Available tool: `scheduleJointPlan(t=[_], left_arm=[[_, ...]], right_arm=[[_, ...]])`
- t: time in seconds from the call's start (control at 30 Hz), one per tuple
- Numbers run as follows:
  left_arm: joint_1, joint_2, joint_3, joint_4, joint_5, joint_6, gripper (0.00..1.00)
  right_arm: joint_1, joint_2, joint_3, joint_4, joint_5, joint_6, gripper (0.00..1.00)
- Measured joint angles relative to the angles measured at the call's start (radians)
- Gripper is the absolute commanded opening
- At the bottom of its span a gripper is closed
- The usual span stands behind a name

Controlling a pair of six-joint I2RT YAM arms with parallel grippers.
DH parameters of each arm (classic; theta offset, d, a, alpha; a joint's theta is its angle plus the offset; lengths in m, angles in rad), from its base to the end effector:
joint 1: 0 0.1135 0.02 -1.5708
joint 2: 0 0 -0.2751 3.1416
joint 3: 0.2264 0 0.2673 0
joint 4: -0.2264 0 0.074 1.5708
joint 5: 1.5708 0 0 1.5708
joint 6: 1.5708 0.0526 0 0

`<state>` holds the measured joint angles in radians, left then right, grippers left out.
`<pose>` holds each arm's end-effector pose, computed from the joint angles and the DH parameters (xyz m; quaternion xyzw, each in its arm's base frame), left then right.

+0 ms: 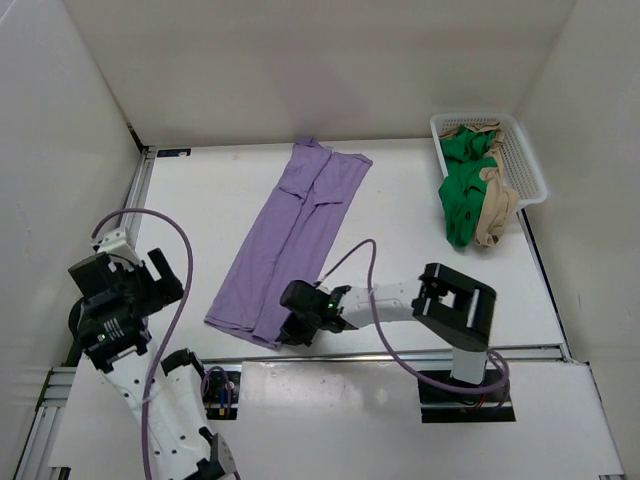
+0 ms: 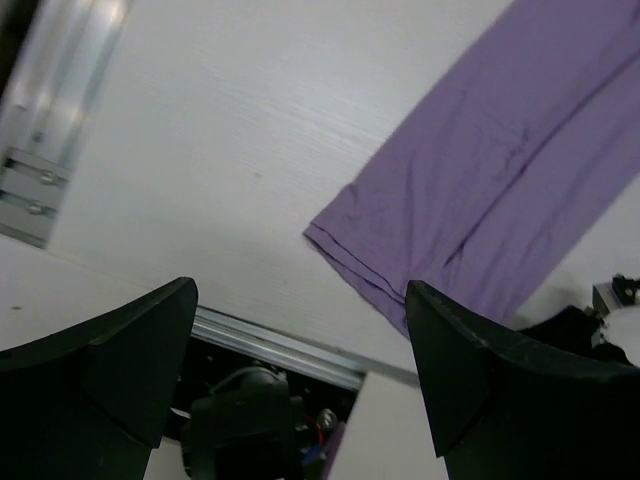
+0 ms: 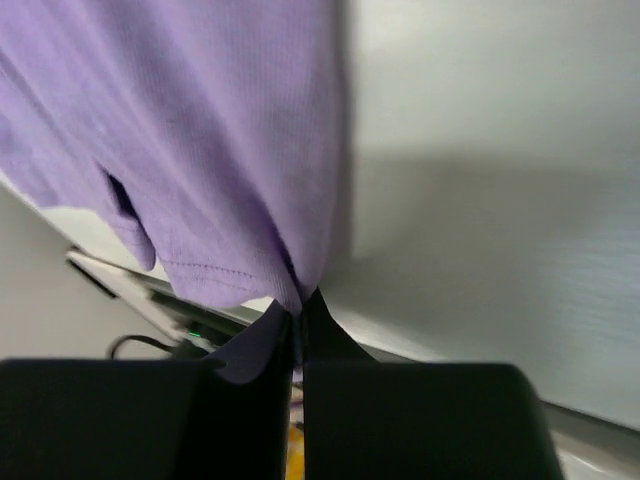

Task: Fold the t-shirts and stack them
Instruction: Rotate the tshirt 90 degrees

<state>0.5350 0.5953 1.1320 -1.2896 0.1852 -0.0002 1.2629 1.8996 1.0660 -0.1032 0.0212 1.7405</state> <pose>0.0713 0.0310 0.3666 -0.2061 0.8908 0.0228 0.4043 0.1233 0.3840 0.1194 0.2280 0.9224 0.3103 0.0316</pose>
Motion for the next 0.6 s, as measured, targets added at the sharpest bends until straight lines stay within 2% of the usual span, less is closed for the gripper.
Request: scheduleJointPlan(t=[0.13,0.3,0.33,0.43,0.47,0.53,0.6], left_arm=[[0.0,0.108,-0.019,-0.049,0.127,0.0,0.93],[0.0,0.327,0.047,-0.06,0.242,0.0,0.94],[0.0,0.358,0.068,-0.06,0.265,0.0,0.94],[-0.008,0.402,0.1,-0.04,0.296,-0.001,0.98],[-0.033,0.41,0.101,-0.014,0.282,-0.003,0.99],[-0.137,0.455,0.103,0.059,0.204,-0.005,0.98],[-0.266,0.583,0.177,0.08,0.129,-0.003,0.97]], right_arm=[[0.0,-0.162,-0.185,-0.02,0.011,-0.047,0.01],[-0.005,-0.361,-0.376,-0.059,0.031,-0.13,0.01],[-0.006,-0.389,-0.4,-0.064,0.034,-0.154,0.08],[-0.021,-0.444,-0.441,-0.087,0.031,-0.209,0.42],[-0.027,-0.454,-0.445,-0.099,0.028,-0.232,0.47],[-0.032,-0.461,-0.441,-0.131,0.027,-0.282,0.56],[-0.032,-0.459,-0.417,-0.184,0.032,-0.328,0.73]])
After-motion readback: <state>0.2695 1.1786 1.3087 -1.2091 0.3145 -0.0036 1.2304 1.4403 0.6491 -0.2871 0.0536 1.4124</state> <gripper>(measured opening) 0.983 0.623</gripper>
